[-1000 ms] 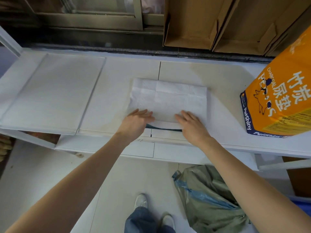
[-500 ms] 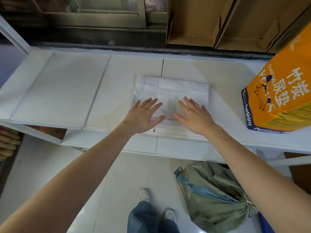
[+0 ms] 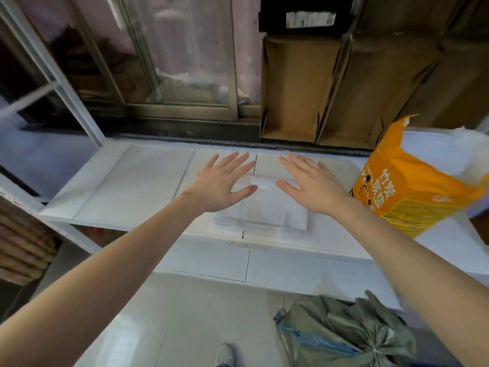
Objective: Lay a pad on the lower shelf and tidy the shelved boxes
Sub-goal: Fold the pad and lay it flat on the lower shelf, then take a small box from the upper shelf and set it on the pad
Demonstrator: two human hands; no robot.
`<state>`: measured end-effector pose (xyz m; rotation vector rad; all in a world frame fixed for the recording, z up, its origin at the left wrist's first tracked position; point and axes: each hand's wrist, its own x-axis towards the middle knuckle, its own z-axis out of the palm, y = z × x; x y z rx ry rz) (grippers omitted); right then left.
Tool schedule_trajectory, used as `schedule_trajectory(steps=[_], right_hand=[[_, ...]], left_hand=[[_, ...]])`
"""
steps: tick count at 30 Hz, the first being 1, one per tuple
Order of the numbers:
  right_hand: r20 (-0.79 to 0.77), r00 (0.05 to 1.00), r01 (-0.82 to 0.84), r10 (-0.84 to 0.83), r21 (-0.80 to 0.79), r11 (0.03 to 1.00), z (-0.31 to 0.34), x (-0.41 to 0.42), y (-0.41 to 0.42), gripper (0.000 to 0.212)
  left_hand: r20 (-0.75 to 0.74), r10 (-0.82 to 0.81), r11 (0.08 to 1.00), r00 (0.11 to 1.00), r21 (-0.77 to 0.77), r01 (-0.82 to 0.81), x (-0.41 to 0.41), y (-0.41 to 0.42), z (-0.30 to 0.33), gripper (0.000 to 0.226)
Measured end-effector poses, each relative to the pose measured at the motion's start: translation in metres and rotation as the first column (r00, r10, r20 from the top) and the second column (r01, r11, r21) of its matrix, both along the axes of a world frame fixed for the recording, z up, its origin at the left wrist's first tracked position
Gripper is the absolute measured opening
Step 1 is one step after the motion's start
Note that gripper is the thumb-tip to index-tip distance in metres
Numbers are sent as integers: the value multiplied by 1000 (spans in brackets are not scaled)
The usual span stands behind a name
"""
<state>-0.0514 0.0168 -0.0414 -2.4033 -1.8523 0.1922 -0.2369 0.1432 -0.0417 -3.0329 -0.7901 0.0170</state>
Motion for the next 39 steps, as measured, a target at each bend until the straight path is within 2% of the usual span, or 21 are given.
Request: schedule_trajectory(steps=[4, 11, 16, 20, 26, 30, 33, 39], right_hand=[[10, 999, -41, 41, 84, 996, 55, -14, -26, 64], [147, 977, -183, 155, 196, 964, 137, -43, -77, 64], [259, 950, -267, 175, 377, 887, 197, -64, -106, 59], [290, 943, -295, 161, 514, 805, 244, -71, -116, 50], [304, 950, -258, 72, 634, 729, 291, -56, -107, 51], [264, 964, -192, 10, 676, 712, 310, -43, -95, 59], [244, 969, -150, -26, 675, 722, 320, -36, -85, 65], [253, 964, -112, -78, 657, 746, 327, -24, -53, 71]], left_hand=[[90, -42, 997, 995, 66, 36, -25, -21, 51, 68], [202, -99, 981, 974, 183, 62, -63, -62, 132, 70], [367, -159, 961, 917, 269, 59, -76, -88, 195, 62], [473, -195, 952, 859, 304, 49, -72, -100, 243, 63], [556, -226, 931, 800, 364, 11, -50, -97, 293, 57], [552, -250, 905, 795, 425, -11, -32, -90, 313, 55], [550, -263, 882, 793, 469, -33, -19, -79, 322, 57], [609, -228, 901, 759, 428, -73, 5, -50, 325, 61]])
